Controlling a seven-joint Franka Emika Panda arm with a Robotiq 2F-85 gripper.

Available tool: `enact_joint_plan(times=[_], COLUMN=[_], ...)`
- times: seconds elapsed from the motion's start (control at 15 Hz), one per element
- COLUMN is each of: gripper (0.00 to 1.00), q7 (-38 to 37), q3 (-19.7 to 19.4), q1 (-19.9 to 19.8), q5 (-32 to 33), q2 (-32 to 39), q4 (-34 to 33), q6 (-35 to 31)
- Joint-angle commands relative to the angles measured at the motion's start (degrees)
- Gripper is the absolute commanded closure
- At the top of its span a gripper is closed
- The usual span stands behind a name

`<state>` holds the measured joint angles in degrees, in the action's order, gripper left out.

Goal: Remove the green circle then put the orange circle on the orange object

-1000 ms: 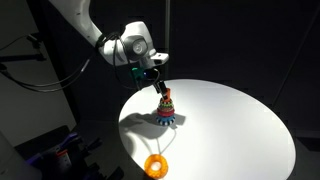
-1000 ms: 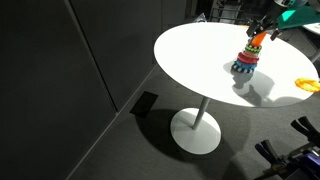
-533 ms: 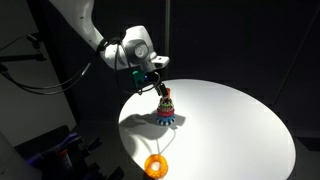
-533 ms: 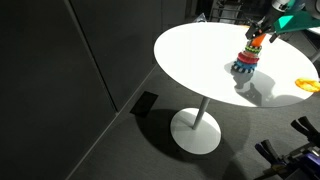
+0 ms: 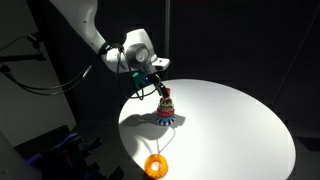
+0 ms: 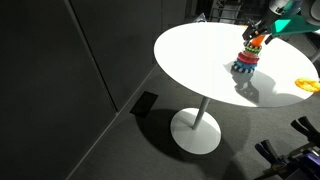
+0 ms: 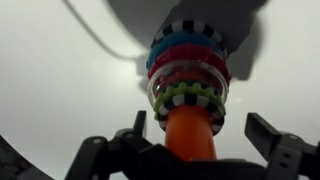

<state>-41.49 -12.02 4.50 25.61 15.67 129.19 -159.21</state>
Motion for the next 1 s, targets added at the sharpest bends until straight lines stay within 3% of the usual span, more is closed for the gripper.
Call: enact_joint_plan(times=[0.0, 0.47, 0.93], gripper=[0.00, 0.00, 0.00], q7=[1.0, 2.8, 2.9], q3=[-0.4, -0.4, -1.8], q1=[0.0, 0.0, 0.5], q5=[-2.9, -7.3, -6.6], q2=[0.5, 0.6, -1.0], q4=[0.4, 1.0, 1.3], q6=[-2.5, -4.1, -2.3])
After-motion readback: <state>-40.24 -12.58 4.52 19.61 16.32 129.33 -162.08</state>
